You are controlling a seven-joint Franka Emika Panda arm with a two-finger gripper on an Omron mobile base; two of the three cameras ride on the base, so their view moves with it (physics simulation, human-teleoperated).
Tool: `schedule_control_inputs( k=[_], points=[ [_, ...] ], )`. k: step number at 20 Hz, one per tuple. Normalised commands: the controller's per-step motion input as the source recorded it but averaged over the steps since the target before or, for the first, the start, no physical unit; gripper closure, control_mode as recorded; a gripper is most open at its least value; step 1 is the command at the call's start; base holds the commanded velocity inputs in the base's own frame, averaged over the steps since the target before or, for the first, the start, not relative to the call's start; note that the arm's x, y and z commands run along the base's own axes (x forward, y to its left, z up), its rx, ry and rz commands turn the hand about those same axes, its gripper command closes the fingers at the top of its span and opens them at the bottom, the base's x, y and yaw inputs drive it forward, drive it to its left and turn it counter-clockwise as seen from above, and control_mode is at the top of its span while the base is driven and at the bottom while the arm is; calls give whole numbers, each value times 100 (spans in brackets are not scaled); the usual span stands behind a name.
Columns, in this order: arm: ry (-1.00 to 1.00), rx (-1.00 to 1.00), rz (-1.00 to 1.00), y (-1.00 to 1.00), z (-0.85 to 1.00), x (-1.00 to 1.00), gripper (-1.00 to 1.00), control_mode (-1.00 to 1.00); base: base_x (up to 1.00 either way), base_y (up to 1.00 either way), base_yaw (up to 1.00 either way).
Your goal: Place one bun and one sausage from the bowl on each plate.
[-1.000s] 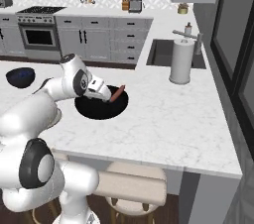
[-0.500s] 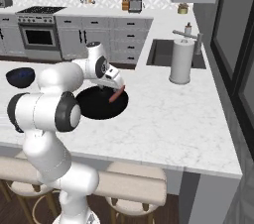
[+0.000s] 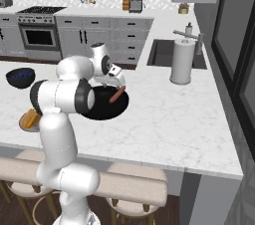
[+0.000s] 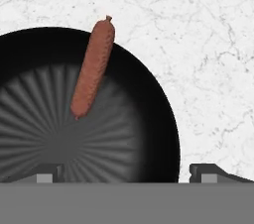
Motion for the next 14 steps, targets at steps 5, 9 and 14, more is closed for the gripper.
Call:
schedule_control_inputs(
  k=[5, 9, 14],
  points=[
    [0, 0, 0, -8, -47, 47, -100, -100, 0, 0, 0],
    [2, 0, 0, 0, -30, 64, -100, -100, 0, 0, 0],
    [6, -5, 0, 0, -36, 51, -100, -100, 0, 0, 0]
  ],
)
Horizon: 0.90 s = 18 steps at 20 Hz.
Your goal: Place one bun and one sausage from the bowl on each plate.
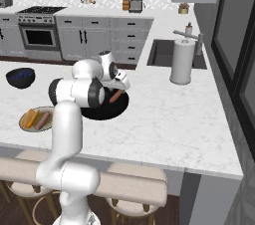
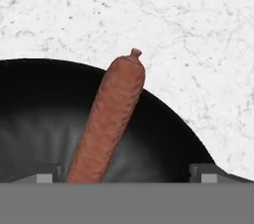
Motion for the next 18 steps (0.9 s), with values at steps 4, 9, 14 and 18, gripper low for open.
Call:
schedule_control_inputs(
  k=[4, 9, 14, 18],
  points=[
    [0, -9, 2, 0, -49, 31, -100, -100, 0, 0, 0],
    [0, -1, 3, -1, -34, 11, -100, -100, 0, 0, 0],
    [0, 0, 3, -17, -30, 8, 100, -100, 0, 0, 0],
    [-3, 0, 1, -8, -6, 0, 100, -100, 0, 0, 0]
  ],
)
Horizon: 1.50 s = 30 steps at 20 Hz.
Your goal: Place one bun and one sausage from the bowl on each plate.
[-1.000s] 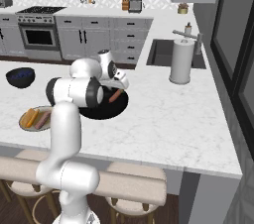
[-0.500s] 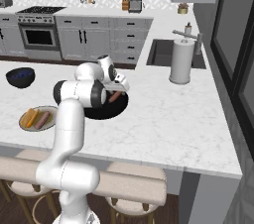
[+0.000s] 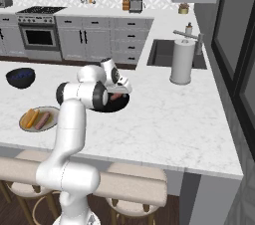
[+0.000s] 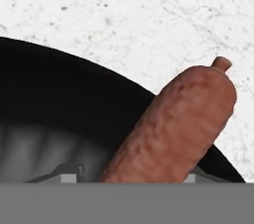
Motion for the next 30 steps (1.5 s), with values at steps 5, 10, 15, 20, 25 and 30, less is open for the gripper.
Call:
schedule_control_inputs(
  k=[5, 10, 15, 20, 25, 30],
  points=[
    [-4, 0, 0, 0, 5, -11, 100, -100, 0, 0, 0],
    [-6, 0, 1, 26, 47, -66, 100, -100, 0, 0, 0],
    [-30, 2, 15, 16, 27, -100, 100, -100, 0, 0, 0],
    [-1, 12, 30, -4, 76, -100, 100, -100, 0, 0, 0],
    [26, 7, 15, 5, 100, -100, 100, -100, 0, 0, 0],
    [44, 13, 2, -3, 46, -100, 100, -100, 0, 0, 0]
  ],
)
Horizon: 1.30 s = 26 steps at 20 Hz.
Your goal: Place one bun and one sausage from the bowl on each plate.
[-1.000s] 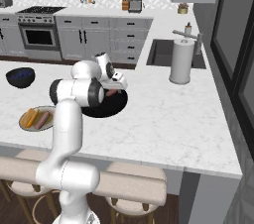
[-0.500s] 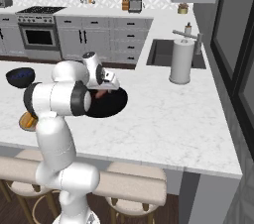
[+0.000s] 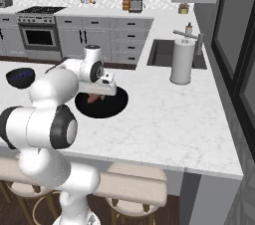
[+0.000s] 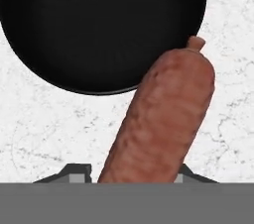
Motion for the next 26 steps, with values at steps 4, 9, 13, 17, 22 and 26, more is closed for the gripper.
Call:
schedule_control_inputs(
  k=[4, 9, 13, 17, 22, 26],
  points=[
    [4, 3, 0, -2, -7, -100, 100, -100, 0, 0, 0],
    [-26, 0, 0, -1, -1, -100, 100, -100, 0, 0, 0],
    [-26, 0, 0, 0, -14, -97, 100, -100, 0, 0, 0],
    [0, 2, 0, -3, -1, -7, 100, -100, 0, 0, 0],
    [0, 0, 0, 0, 0, -8, 100, -100, 0, 0, 0],
    [0, 0, 0, 0, 0, 0, 100, 100, -77, 77, 0]
  ],
)
